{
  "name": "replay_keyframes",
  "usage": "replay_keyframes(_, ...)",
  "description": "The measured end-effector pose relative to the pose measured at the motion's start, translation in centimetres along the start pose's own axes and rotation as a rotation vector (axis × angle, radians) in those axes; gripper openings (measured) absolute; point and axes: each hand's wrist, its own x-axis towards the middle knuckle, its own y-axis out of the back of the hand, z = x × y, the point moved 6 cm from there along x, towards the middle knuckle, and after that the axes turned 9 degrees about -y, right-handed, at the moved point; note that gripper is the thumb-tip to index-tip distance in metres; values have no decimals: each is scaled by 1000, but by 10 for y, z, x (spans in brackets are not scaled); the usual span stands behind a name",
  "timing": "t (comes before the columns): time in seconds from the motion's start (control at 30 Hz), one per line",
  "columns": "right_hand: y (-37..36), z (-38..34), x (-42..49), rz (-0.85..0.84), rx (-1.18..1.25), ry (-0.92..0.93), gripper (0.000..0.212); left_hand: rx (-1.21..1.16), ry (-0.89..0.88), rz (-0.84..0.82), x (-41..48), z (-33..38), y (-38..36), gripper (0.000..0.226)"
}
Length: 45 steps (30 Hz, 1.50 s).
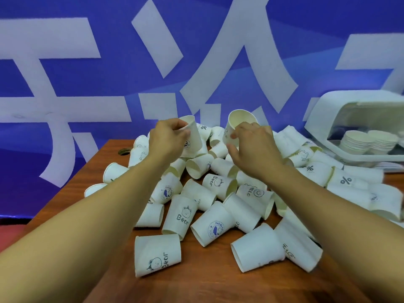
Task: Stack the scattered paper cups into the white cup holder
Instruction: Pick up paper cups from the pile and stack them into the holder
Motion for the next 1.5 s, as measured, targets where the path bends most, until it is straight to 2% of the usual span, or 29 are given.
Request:
replay_keyframes(0.33,48,148,-12,38,-13,-210,25,-169,-262,-173,10,121,-132,8)
replay_keyframes(0.7,75,321,-23,45,-149,-449,32,-210,-490,-438,6,235,-310,15)
replay_keyframes(0.9,65,386,-8,24,-191,-528,36,-173,-532,-438,16,255,-371,17)
replay_keyframes(1.1,35,419,4,-87,-222,-511,41,-23,-635,-450,18,252,-411,22)
replay_keyframes(1.37,-6,436,14,-262,-298,-467,38,89,-594,-603,16,237,-452,21)
replay_keyframes(1.5,-19,441,15,-324,-287,-464,38,178,-639,-695,6,234,-460,34)
